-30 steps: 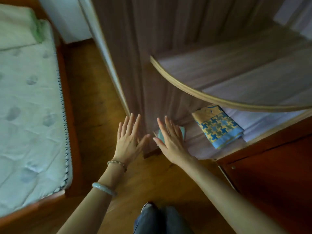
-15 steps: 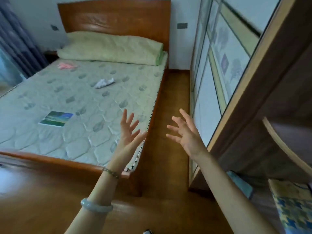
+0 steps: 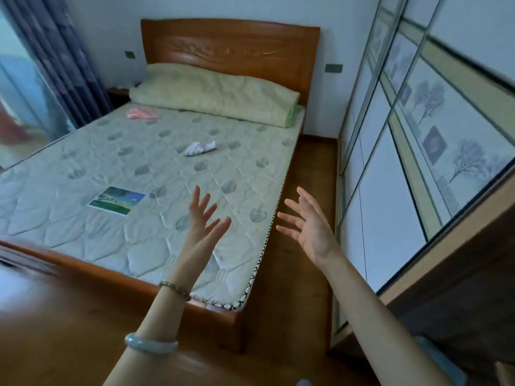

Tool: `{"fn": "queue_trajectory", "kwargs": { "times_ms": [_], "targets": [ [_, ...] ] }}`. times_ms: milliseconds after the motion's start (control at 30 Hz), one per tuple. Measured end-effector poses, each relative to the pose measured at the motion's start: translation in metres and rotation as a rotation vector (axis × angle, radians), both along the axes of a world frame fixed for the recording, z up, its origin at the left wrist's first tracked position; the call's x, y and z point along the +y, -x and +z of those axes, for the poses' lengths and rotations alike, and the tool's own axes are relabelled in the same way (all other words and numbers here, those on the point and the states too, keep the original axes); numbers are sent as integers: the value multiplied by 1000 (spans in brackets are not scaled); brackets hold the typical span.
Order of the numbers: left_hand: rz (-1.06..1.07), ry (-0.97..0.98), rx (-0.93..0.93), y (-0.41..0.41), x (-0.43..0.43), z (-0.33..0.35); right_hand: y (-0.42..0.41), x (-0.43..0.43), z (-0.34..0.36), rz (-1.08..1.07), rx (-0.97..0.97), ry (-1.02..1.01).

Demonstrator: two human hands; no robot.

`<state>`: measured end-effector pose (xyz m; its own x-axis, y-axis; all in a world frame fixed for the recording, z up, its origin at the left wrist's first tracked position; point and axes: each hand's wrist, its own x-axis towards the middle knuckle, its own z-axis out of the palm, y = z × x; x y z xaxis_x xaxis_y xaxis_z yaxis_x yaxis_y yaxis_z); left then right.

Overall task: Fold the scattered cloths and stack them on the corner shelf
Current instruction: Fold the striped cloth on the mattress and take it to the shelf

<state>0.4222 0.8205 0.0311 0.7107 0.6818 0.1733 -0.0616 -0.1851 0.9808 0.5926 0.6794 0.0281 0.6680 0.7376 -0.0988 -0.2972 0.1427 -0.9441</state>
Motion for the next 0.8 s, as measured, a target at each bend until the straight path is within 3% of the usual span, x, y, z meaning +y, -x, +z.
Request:
{"fn": "queue_trajectory", "kwargs": {
  "times_ms": [267, 800],
  "targets": [
    [34, 54, 10, -81, 55, -28, -87, 62, -23, 18, -4, 46],
    [109, 130, 18, -338, 182, -28, -349, 210, -24, 51, -5, 83]
  ]
}}
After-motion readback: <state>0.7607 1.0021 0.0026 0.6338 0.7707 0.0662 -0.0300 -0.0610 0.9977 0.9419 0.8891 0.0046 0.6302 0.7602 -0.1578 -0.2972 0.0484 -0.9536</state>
